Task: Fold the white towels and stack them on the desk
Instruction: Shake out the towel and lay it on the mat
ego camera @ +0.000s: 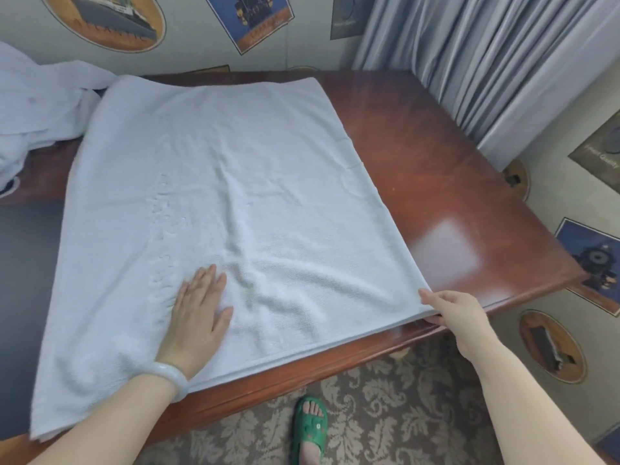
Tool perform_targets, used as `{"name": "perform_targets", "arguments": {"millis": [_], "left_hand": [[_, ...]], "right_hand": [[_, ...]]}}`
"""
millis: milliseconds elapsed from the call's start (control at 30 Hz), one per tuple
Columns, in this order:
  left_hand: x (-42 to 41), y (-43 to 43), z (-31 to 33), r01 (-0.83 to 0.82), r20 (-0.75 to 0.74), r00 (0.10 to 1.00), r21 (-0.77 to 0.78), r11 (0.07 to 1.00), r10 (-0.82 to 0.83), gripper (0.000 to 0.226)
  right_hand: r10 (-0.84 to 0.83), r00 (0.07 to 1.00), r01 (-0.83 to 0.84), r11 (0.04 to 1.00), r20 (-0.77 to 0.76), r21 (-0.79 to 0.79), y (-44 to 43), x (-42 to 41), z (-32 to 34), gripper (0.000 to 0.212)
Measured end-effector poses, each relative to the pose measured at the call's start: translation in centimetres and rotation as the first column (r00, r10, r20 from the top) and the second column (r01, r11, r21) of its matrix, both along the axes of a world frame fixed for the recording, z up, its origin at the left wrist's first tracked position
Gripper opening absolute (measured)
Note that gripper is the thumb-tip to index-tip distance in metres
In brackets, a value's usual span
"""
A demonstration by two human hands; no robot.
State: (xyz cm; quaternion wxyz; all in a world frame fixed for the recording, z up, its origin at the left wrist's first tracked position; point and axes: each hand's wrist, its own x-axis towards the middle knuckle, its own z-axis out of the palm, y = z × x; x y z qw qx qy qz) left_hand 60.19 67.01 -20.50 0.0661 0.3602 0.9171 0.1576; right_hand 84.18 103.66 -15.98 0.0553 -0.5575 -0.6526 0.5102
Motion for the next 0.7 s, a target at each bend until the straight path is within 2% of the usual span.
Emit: {"name": "perform_targets", "arguments": {"millis": [67, 100, 133, 167, 200, 233, 267, 333, 367, 433, 500, 633, 700], "left_hand": [[1.6, -0.6, 0.8, 0.15, -0.037, 0.988, -0.001, 0.989, -0.15, 0.057], [2.5, -1.0, 1.0, 0.238, -0.055, 0.97, -0.012, 0.971, -0.238, 0.052], [3.3, -1.5, 1.1, 0.302, -0.055, 0.952, -0.013, 0.953, -0.303, 0.048], [3.9, -1.9, 1.1, 0.331, -0.044, 0.942, -0.006, 0.943, -0.331, 0.045], [4.1, -2.2, 1.0, 0.329, -0.022, 0.944, 0.01, 0.944, -0.329, 0.04], [4.2, -2.3, 1.0, 0.312, 0.001, 0.95, 0.031, 0.95, -0.312, 0.037], [4.1, -2.3, 1.1, 0.303, 0.02, 0.952, 0.05, 0.952, -0.304, 0.035], [4.0, -2.0, 1.4, 0.346, 0.03, 0.937, 0.086, 0.934, -0.349, 0.03], [4.1, -1.8, 1.6, 0.386, 0.03, 0.92, 0.096, 0.918, -0.39, 0.027], [4.1, -1.5, 1.8, 0.45, 0.018, 0.891, 0.116, 0.886, -0.454, 0.02], [4.0, -1.4, 1.8, 0.447, 0.031, 0.889, 0.146, 0.882, -0.456, 0.018], [3.9, -1.3, 2.5, 0.474, 0.038, 0.875, 0.137, 0.87, -0.483, 0.023], [3.9, -1.5, 3.0, 0.508, 0.123, 0.844, 0.133, 0.851, -0.523, 0.028]], "right_hand": [[0.016, 0.996, -0.024, 0.996, 0.092, 0.091, -0.4, -0.6, -0.1, 0.012], [0.043, 0.986, -0.065, 0.989, 0.159, 0.135, -0.5, -0.6, -0.1, 0.016], [0.11, 0.953, -0.175, 0.961, 0.282, 0.215, -0.6, -0.5, 0.2, 0.019], [0.168, 0.872, -0.341, 0.882, 0.459, 0.325, -0.6, -0.6, 0.6, 0.021], [0.173, 0.767, -0.511, 0.746, 0.617, 0.427, -0.7, -1.0, 0.9, 0.022], [0.145, 0.714, -0.614, 0.6, 0.685, 0.513, -1.1, -1.9, 1.1, 0.027], [0.164, 0.723, -0.649, 0.494, 0.671, 0.578, -2.2, -3.1, 1.1, 0.034], [0.393, 0.75, -0.66, 0.412, 0.531, 0.628, -5.7, -5.7, 0.5, 0.05], [0.511, 0.708, -0.693, 0.373, 0.487, 0.617, -7.7, -6.5, -0.3, 0.055], [0.601, 0.592, -0.782, 0.265, 0.537, 0.565, -11.3, -7.0, -2.9, 0.059], [0.576, 0.562, -0.814, 0.257, 0.594, 0.521, -12.7, -6.1, -5.0, 0.059], [0.585, 0.549, -0.822, 0.249, 0.597, 0.512, -12.1, -5.7, -5.4, 0.059], [0.603, 0.539, -0.826, 0.243, 0.588, 0.509, -12.0, -5.8, -5.2, 0.06]]}}
